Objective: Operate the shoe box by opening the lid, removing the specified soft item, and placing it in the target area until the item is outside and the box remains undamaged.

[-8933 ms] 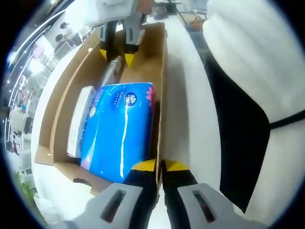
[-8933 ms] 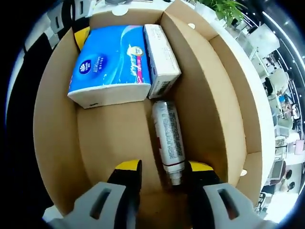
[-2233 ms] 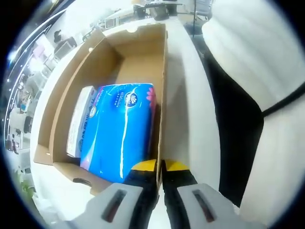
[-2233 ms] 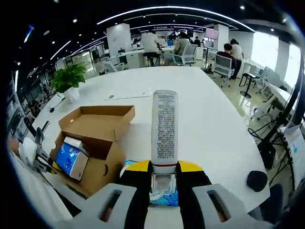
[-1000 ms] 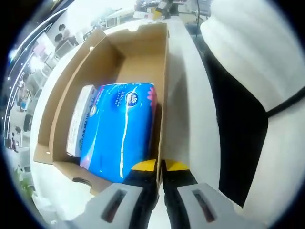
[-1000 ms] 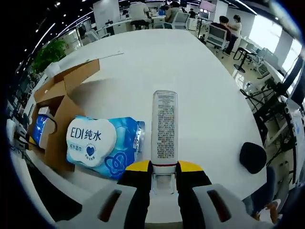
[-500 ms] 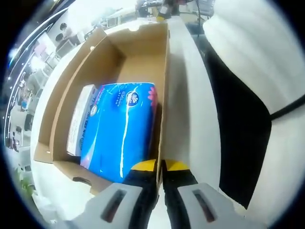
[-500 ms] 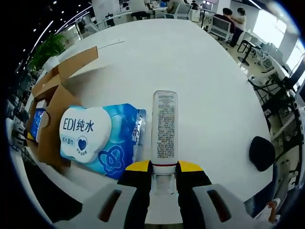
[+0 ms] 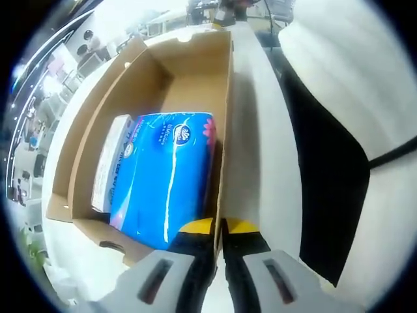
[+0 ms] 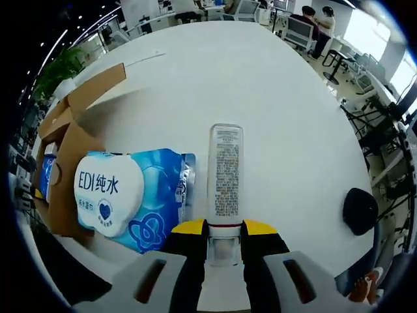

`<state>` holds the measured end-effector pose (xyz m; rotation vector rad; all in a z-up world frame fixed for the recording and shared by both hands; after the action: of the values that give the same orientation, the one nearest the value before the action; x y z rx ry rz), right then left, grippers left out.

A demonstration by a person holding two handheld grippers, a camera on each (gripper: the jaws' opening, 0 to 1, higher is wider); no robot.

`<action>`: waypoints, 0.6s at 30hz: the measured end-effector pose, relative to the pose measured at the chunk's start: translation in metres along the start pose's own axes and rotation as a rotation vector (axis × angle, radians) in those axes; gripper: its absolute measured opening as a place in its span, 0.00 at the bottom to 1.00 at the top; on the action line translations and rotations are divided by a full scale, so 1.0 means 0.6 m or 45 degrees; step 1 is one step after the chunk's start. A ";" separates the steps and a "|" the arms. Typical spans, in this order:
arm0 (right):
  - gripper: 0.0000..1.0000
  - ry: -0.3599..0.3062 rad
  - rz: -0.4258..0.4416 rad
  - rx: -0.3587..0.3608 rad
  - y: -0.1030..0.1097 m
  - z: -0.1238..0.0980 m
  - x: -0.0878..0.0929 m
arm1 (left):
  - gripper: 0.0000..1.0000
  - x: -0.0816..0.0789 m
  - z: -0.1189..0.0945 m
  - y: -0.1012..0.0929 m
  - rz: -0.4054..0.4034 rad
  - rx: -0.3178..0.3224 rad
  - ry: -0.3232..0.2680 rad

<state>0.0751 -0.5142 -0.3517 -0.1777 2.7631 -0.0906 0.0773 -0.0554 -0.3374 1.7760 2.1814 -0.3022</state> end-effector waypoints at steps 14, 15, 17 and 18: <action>0.18 0.090 -0.037 0.020 0.000 0.013 0.019 | 0.04 -0.001 0.001 0.001 -0.008 -0.010 -0.002; 0.18 0.107 -0.051 0.018 0.002 0.013 0.023 | 0.04 -0.001 0.001 0.001 -0.008 -0.010 -0.002; 0.18 0.091 -0.062 0.025 0.001 0.013 0.019 | 0.04 -0.001 0.001 0.001 -0.007 -0.010 -0.003; 0.18 0.084 -0.062 0.021 0.002 0.013 0.018 | 0.04 -0.001 0.001 0.001 -0.007 -0.010 -0.003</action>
<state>0.0678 -0.5150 -0.3631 -0.2422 2.8236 -0.1343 0.0781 -0.0561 -0.3375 1.7652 2.1829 -0.2963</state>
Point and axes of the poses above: the point that each gripper's makers call its tool centre point, and the gripper's own axes: z roughly forward along the fingers, y roughly to its left, x roughly out of its underside, the point moved 1 cm from there along -z, roughly backward along the fingers, and after that the axes turned 13 degrees about -z, right-handed, at the moved point
